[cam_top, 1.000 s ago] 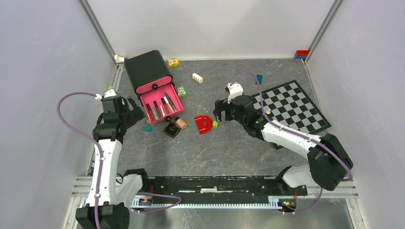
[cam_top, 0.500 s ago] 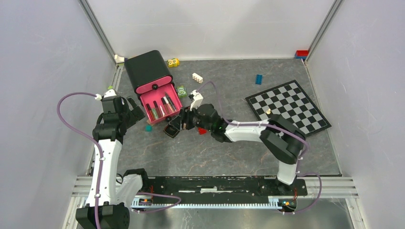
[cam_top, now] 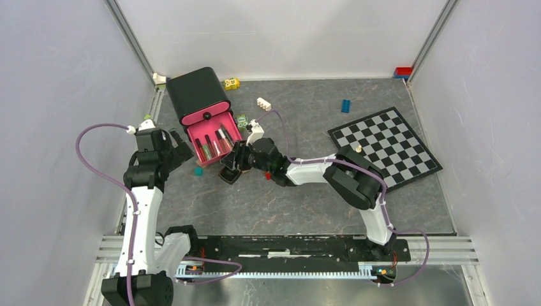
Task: Organize the makeup
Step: Close the drawer in the storage box.
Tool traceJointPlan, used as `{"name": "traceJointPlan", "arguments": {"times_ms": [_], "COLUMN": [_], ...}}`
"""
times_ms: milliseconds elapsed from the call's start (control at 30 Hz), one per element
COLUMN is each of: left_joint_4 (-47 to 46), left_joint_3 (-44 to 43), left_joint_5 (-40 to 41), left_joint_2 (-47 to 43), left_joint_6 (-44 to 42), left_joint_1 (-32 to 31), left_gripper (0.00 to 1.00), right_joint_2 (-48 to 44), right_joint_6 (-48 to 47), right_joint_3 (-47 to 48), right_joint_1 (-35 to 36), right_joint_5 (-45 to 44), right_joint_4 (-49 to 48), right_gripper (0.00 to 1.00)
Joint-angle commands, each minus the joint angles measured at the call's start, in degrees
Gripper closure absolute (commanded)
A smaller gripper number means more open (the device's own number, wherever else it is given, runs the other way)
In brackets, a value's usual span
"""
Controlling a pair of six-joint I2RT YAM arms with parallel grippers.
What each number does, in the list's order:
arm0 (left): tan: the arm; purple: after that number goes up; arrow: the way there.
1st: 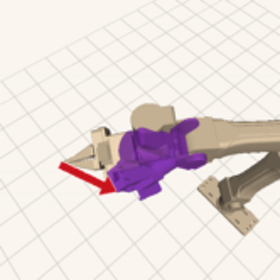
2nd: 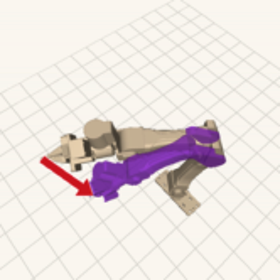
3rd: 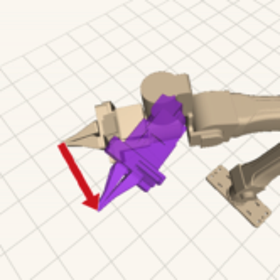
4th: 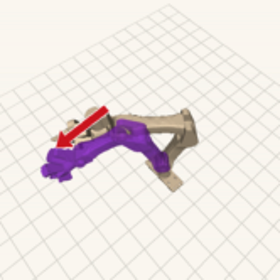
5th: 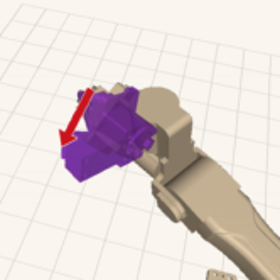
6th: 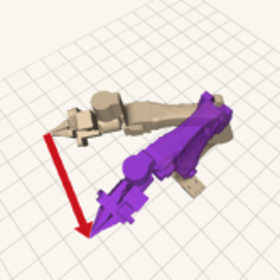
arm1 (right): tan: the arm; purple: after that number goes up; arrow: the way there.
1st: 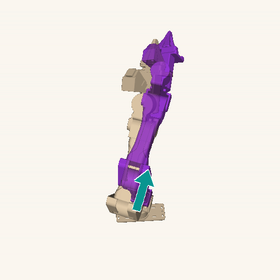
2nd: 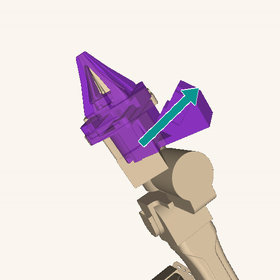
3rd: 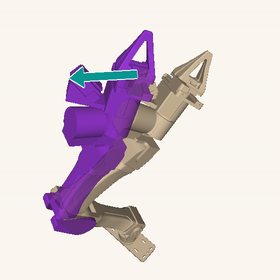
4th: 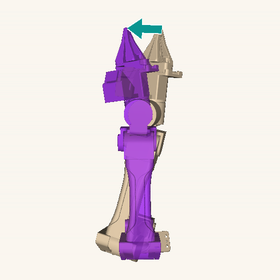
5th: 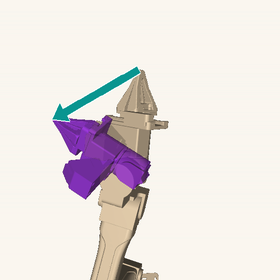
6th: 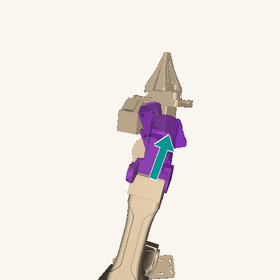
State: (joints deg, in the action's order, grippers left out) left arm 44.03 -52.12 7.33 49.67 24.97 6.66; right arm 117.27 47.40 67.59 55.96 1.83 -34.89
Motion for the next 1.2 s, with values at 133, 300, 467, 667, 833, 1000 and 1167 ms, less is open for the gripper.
{"name": "traceJointPlan", "arguments": {"times_ms": [133,300,467,667,833,1000,1167], "left_joint_4": [-1.93,-1.93,-1.93,-1.93,-1.93,-1.94,-2.01], "left_joint_3": [-0.21,-0.11,-0.09,-0.14,-0.13,-0.09,-0.09], "left_joint_5": [0.0,0.04,-0.21,-0.21,-0.11,-0.21,-0.22], "left_joint_2": [-0.94,-0.89,-0.68,-0.47,-0.47,-0.45,-0.54], "left_joint_6": [-0.49,-0.5,-0.45,-0.47,-0.45,-0.51,-0.45], "left_joint_1": [0.21,0.21,0.21,0.2,0.24,0.18,0.25], "left_gripper": [0.0,0.0,0.0,0.0,0.0,0.0,0.0], "right_joint_2": [3.16,4.64,6.31,8.24,9.76,10.58,10.38], "right_joint_6": [0.85,0.76,1.03,1.21,1.6,2.07,2.41], "right_joint_3": [4.72,6.06,7.51,9.67,11.5,11.96,11.38], "right_joint_1": [-0.6,-1.03,-1.47,-1.96,-2.17,-2.25,-2.29], "right_joint_5": [-3.58,-4.03,-3.13,-2.3,-2.0,-2.0,-0.38], "right_joint_4": [2.69,3.69,3.52,3.43,3.96,3.7,2.61], "right_gripper": [0.41,0.42,0.42,0.43,0.46,0.49,0.55]}}
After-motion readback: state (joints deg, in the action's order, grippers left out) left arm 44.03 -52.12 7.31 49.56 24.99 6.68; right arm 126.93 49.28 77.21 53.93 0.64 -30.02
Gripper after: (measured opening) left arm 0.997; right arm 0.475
